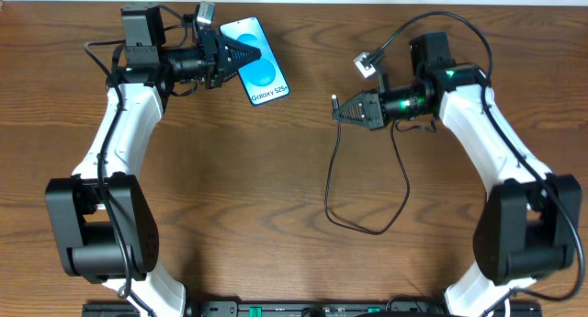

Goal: Plug charger to phone and switch on socket
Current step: 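Lift the plug with the right gripper and move it toward the phone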

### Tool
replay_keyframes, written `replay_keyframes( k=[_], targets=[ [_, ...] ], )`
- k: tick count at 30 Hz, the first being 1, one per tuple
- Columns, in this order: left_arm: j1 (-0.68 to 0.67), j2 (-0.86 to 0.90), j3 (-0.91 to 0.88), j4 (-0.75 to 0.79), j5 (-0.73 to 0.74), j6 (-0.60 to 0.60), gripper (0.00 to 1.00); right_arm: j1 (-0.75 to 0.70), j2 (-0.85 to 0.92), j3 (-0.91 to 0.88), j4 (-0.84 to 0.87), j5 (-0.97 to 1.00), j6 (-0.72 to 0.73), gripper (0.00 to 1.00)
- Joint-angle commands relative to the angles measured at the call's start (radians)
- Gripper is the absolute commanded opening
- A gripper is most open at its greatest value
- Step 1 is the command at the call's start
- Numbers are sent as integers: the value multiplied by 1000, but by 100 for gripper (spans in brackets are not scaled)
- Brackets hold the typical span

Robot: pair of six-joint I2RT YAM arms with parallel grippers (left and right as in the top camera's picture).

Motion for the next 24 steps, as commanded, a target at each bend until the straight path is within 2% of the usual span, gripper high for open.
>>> replay_keyframes(
  k=[1,6,13,19,24],
  targets=[
    [5,-11,6,2,21,17,7,18,-73,-54,29,-100,19,1],
    [5,-11,6,2,22,17,7,65,-71,-63,66,-155,20,1],
    [-24,-11,6,55,43,15,7,129,-63,-65,190,-222,145,1],
    [-35,-11,6,253,76,-131,7,135,-62,-65,218,-277,170,1],
    [-41,-11,6,325,75,-190,8,135,-62,-65,235,-334,165,1]
  ],
)
